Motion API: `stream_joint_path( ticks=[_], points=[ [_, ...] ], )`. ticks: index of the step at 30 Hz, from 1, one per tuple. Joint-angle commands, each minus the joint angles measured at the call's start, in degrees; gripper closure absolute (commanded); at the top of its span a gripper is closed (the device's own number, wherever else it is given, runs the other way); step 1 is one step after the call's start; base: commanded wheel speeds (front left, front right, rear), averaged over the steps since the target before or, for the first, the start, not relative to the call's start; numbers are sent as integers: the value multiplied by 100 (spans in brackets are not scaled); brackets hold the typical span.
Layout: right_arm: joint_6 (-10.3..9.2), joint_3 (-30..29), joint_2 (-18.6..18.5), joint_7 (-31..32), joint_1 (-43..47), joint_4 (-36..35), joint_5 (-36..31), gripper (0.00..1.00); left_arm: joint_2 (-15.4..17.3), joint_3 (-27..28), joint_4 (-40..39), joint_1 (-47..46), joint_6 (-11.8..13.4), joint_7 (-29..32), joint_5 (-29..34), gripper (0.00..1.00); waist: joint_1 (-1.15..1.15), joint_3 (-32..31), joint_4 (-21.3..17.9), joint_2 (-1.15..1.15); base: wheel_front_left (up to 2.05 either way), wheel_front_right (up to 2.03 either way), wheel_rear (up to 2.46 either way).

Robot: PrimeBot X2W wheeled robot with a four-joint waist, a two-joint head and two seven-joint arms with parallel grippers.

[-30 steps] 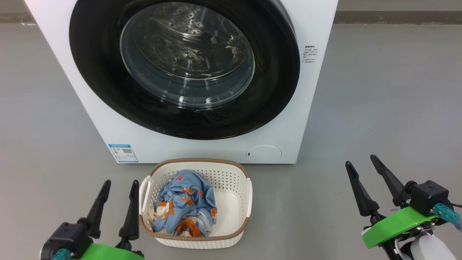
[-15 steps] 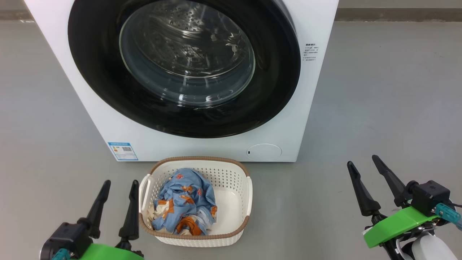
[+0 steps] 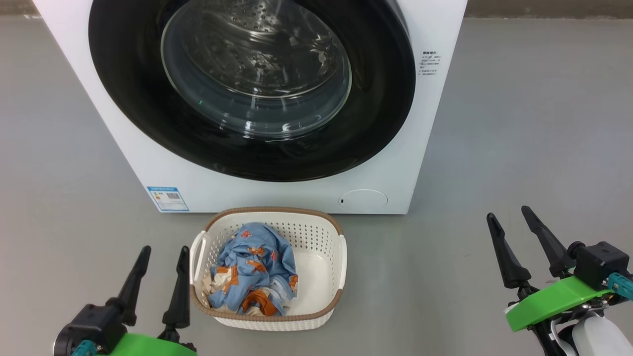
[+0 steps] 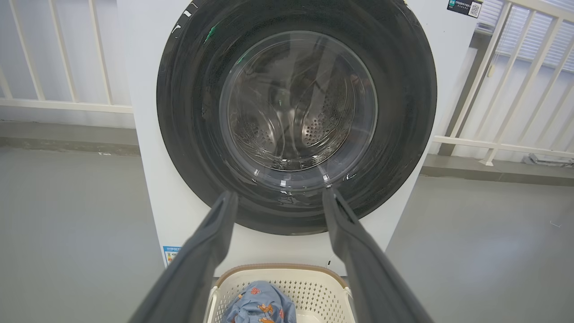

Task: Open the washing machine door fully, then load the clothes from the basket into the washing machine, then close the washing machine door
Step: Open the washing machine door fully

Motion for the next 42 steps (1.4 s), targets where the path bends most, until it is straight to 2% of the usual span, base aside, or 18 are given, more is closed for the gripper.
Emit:
stream_joint_path(
  ticks=[1, 18, 26, 32, 33, 34, 35, 36, 38, 42],
  points=[
    [-6, 89, -79, -68, -186, -120, 34, 0, 59, 206, -155, -298, -18, -52, 64, 0, 0, 30, 10, 0, 0, 0, 0],
    [-6, -237, -254, -68, -716, -62, 367, 0, 9, 225, -159, -510, -18, -52, 123, 0, 0, 436, 86, 0, 0, 0, 0],
    [-6, -314, -516, -68, -1118, -32, 493, 0, -67, 238, -155, -625, -18, -52, 165, 0, 0, 649, 186, 0, 0, 0, 0],
    [-6, -247, -727, -68, -1445, -29, 987, 0, -107, 386, -235, -662, -18, -52, 233, 0, 0, 855, 250, 0, 0, 0, 0],
    [-6, -241, -780, -68, -1511, -18, 1065, 4, -113, 392, -240, -679, -18, -52, 244, 0, 0, 894, 263, 0, 0, 0, 0],
    [-6, -232, -836, -68, -1577, 5, 1127, 19, -119, 396, -246, -698, -18, -52, 253, 0, 0, 932, 275, 0, 0, 0, 0],
    [-6, -233, -870, -68, -1648, 23, 1230, 45, -124, 395, -253, -718, -18, -52, 261, 0, 0, 970, 290, 0, 0, 0, 0],
    [-6, -240, -905, -68, -1719, 42, 1338, 57, -130, 391, -260, -739, -18, -52, 267, 0, 0, 1006, 307, 0, 0, 0, 0],
    [-6, -212, -1015, -68, -1834, 89, 1437, 98, -140, 386, -272, -778, -18, -52, 278, 0, 0, 1070, 343, 0, 0, 0, 0],
    [-6, -153, -1166, -68, -2058, 173, 1727, 100, -159, 422, -294, -845, -18, -52, 307, 0, 0, 1199, 412, 0, 0, 0, 0]
  ],
)
